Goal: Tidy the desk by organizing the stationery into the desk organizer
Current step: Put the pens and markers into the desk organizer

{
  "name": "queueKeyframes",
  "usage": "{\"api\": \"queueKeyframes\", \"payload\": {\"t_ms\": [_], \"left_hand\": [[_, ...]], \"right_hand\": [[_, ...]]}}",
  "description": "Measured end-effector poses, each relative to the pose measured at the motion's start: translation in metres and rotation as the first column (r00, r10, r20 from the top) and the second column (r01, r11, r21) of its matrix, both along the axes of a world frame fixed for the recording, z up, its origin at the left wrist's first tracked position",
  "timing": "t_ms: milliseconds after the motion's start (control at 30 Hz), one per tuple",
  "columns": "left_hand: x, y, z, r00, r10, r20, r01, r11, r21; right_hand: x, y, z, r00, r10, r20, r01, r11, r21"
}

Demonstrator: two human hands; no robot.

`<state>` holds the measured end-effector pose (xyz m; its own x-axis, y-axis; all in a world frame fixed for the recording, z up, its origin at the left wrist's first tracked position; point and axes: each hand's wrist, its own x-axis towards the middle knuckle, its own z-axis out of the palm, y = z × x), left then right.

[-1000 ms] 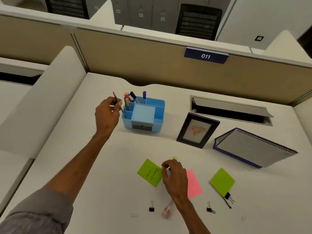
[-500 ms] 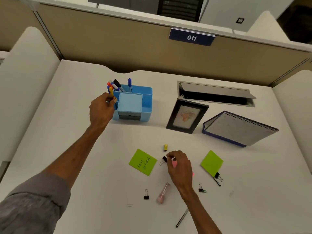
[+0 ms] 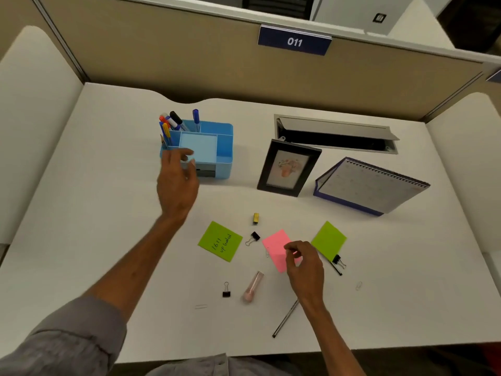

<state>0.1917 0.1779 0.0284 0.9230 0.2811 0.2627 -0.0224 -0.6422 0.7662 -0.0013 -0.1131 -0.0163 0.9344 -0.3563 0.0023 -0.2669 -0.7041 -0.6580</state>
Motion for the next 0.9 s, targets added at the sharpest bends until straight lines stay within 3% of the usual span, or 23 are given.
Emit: {"api": "queueKeyframes", "payload": {"t_ms": [200, 400, 533, 767, 900], "left_hand": [[-0.07, -0.078, -0.018, 0.979, -0.166, -0.118, 0.164, 0.986, -0.023], [-0.13, -0.14, -0.037, 0.889, -0.398, -0.225, 0.401, 0.915, -0.034], [-0.174, -0.168, -0.043, 0.808, -0.529, -0.259, 0.559, 0.828, 0.051], [-0.188, -0.173, -0.051, 0.826, -0.445, -0.347, 0.506, 0.856, 0.108], [-0.191, -0.174, -0.055, 0.826, -0.403, -0.394, 0.474, 0.875, 0.099]], "right_hand": [[-0.025, -0.034, 0.002, 0.997, -0.076, 0.009, 0.076, 0.997, 0.028], [-0.053, -0.064, -0.002, 0.996, -0.068, -0.049, 0.069, 0.998, 0.013], [-0.074, -0.075, 0.0, 0.992, -0.068, -0.111, 0.068, 0.998, -0.002], [-0.095, -0.058, 0.002, 0.869, 0.043, -0.493, -0.054, 0.999, -0.008], [-0.103, -0.037, -0.006, 0.821, 0.09, -0.564, -0.116, 0.993, -0.01]]}}
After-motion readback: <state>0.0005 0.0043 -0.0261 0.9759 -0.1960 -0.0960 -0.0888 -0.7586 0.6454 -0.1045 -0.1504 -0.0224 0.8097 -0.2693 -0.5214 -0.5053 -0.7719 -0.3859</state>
